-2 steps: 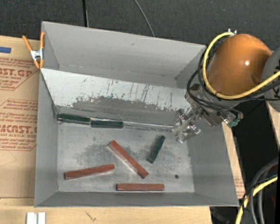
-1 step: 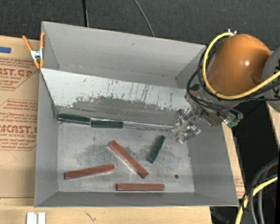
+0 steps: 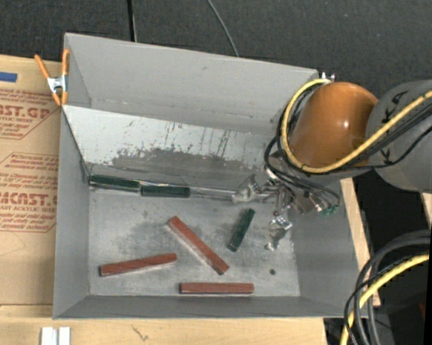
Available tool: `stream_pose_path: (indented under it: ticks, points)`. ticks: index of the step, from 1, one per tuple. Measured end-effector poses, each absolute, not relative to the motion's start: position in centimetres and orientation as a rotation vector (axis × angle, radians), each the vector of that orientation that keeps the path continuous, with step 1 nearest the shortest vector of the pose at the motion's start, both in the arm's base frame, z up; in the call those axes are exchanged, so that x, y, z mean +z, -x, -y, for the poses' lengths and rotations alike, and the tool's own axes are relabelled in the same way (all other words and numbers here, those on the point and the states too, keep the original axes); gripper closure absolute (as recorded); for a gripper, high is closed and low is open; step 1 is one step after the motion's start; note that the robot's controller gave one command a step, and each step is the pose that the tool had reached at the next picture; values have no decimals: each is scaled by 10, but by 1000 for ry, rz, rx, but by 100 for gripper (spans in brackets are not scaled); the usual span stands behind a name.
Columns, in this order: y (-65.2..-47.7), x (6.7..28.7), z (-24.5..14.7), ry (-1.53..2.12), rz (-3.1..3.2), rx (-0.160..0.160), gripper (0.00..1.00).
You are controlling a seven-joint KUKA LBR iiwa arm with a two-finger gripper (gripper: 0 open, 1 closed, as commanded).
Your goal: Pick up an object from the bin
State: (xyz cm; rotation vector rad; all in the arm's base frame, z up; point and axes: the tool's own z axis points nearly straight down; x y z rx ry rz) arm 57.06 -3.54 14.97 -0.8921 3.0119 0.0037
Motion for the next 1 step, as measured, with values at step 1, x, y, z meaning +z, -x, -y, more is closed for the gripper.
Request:
stream_pose_path:
  ticks: [1]
  points:
    - [-571, 151, 36, 893, -3010, 2, 0]
